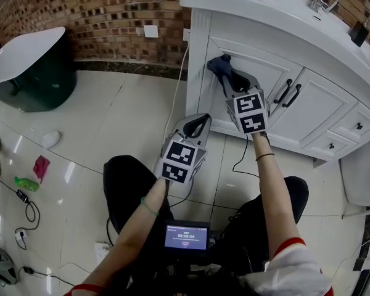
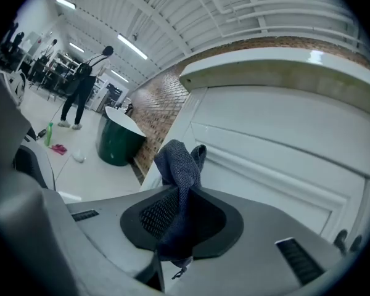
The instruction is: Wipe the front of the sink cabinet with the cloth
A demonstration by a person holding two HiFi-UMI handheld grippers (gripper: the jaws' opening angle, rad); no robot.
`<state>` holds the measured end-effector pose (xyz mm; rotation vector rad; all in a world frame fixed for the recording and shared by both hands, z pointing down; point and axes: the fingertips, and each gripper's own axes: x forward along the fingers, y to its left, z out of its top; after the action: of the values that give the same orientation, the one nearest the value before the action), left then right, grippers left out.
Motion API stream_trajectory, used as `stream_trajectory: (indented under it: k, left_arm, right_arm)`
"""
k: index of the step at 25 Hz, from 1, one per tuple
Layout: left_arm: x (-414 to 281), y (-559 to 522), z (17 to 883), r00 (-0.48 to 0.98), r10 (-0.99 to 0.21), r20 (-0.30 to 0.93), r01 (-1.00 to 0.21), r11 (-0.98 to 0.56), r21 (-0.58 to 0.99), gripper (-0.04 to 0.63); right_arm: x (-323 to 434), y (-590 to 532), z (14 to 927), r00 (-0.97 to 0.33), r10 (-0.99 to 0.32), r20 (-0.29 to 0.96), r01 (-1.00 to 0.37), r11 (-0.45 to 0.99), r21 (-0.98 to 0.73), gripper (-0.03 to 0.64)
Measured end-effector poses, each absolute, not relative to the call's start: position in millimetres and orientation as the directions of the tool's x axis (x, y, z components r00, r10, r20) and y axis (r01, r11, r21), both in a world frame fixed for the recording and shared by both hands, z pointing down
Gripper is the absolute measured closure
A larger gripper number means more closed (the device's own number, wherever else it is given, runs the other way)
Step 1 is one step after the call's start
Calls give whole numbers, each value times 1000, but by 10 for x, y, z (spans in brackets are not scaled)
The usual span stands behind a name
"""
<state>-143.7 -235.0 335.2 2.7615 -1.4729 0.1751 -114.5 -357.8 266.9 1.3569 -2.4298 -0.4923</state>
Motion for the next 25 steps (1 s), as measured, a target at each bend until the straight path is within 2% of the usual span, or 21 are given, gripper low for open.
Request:
stream_trajectory:
  k: [12,25]
  left_arm:
    - [-1576,-2474,3832,500,-850,165,-866,-497,63,575]
    - [-1713,-2551,4133,482,-851,209,-875,-480,61,575]
  right_arm:
    - [-1330,-3672,4107,-521,-798,304,-728,601,330,546]
    - [-1382,-3761,5599,-459,-719,522,-709,650,272,546]
